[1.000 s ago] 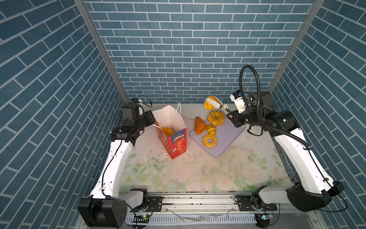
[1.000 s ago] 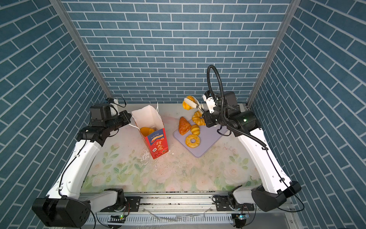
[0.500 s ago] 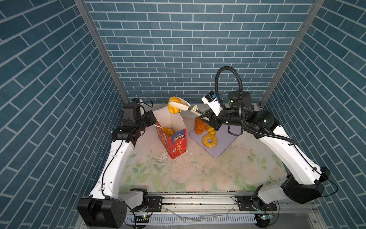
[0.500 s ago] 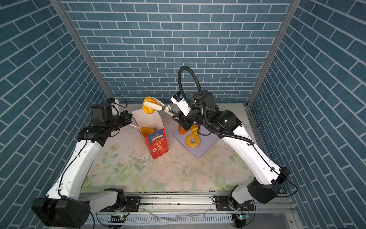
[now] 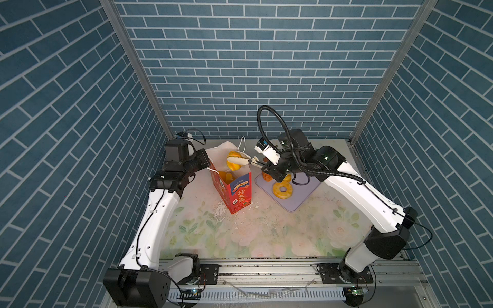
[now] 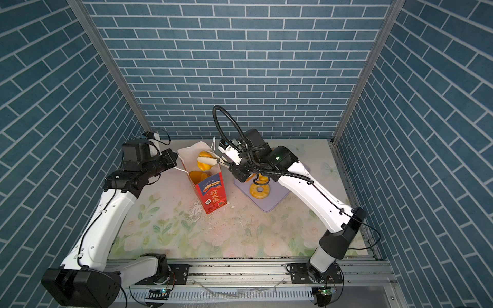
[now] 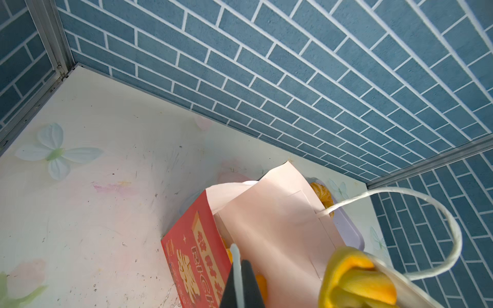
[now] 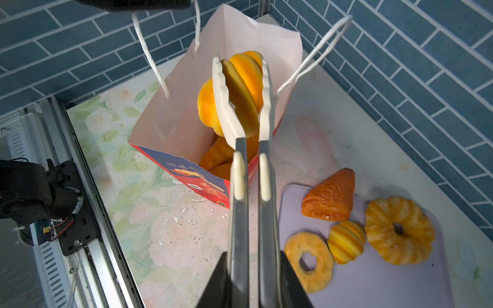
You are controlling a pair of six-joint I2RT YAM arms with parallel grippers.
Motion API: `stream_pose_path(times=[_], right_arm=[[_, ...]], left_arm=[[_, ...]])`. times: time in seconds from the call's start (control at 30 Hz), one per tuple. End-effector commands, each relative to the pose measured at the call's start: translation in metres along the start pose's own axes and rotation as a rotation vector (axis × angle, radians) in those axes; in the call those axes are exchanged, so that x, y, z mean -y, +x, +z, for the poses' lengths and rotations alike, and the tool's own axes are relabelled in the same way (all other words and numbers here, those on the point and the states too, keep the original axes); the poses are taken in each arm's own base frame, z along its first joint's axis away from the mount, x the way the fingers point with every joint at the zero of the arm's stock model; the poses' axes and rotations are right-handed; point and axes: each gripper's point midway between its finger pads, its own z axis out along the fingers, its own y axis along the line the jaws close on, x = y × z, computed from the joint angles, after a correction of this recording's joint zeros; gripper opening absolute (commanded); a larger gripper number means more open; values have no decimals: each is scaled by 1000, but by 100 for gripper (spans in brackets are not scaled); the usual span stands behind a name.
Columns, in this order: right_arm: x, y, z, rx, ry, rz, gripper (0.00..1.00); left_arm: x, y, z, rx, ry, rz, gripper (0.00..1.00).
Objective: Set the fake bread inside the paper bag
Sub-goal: 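Open the tongs to drop the striped bun into the bag, then withdraw the empty tongs with the right gripper back over the tray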
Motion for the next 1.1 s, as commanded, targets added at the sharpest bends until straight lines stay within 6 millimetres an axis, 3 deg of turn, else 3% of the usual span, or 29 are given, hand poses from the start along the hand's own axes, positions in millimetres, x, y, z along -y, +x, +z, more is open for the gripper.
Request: stream_pose_path(times=[0.0,0.17,0.33,0.57,0.73,0.9,1.07], right_arm=[[2,-16,-13,49,22,-40,33],[3,-23,-22,78,32,-41,44],[8,-27,-32,96,63,-44,47],[24,-37,-64,175,129,-14,49],[51,-32,-95,220,250,60,49],[98,-4,-133,243,405,238,49],[135,43,-149,163,552,389,50]], left_arm=[[5,0,-6,2,14,24,0],[6,0,-5,-3,16,26,0],[5,1,-7,-3,14,36,0],[8,2,-7,-8,32,37,0],[10,0,-6,-4,40,43,0],[12,-2,-5,-5,48,45,0],[12,-2,-3,-8,47,46,0]])
